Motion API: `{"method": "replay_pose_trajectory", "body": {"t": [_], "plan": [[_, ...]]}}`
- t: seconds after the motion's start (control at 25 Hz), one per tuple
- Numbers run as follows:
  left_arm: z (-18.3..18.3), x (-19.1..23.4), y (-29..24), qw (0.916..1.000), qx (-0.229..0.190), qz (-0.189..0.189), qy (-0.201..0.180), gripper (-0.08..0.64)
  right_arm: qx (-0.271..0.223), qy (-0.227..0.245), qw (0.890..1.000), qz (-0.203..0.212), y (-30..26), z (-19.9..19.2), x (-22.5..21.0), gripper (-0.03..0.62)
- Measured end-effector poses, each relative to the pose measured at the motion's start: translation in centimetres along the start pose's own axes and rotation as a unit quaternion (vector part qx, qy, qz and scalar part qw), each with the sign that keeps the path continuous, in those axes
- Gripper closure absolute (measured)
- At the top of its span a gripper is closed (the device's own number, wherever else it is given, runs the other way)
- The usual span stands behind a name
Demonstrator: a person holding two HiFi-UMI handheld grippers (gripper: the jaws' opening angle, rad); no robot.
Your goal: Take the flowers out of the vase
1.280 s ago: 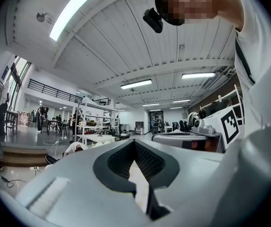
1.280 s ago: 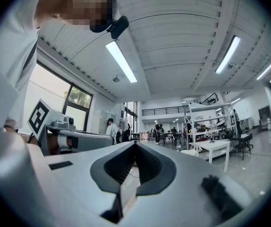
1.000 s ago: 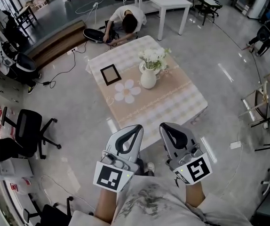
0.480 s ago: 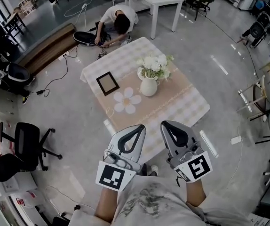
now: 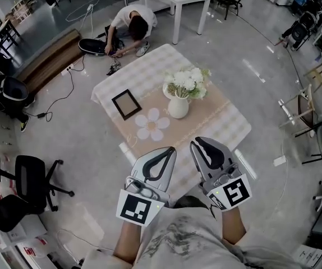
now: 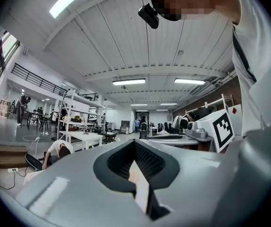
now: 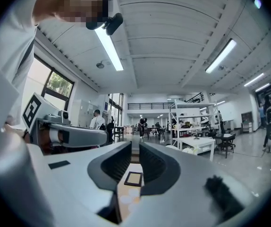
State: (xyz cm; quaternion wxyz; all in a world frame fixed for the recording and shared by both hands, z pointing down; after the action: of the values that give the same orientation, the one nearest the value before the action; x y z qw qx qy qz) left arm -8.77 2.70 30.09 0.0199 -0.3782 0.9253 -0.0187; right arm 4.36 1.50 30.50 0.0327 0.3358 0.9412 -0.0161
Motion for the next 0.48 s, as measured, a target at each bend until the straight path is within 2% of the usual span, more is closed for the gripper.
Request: {"method": "replay_pose_trajectory", "body": {"t": [0.48], "plan": [[-0.9, 2.0, -1.3, 0.9999, 0.001, -0.012, 0.010, 0.551, 0.027, -0.004, 0.999, -0.023, -2.4, -2.0, -2.0, 0.485]]}}
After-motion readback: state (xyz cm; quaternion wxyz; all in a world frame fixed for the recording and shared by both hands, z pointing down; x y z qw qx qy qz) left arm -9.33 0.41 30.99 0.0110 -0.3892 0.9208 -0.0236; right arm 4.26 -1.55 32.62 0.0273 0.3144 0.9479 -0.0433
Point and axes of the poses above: the fingertips, and each gripper's own axes: y backward along the fingers, x to its left, z out of its top, the point moved 6 cm from there along y, backward along the fingers, and after that the axes turned 6 degrees about -y, right-handed, at the moved point
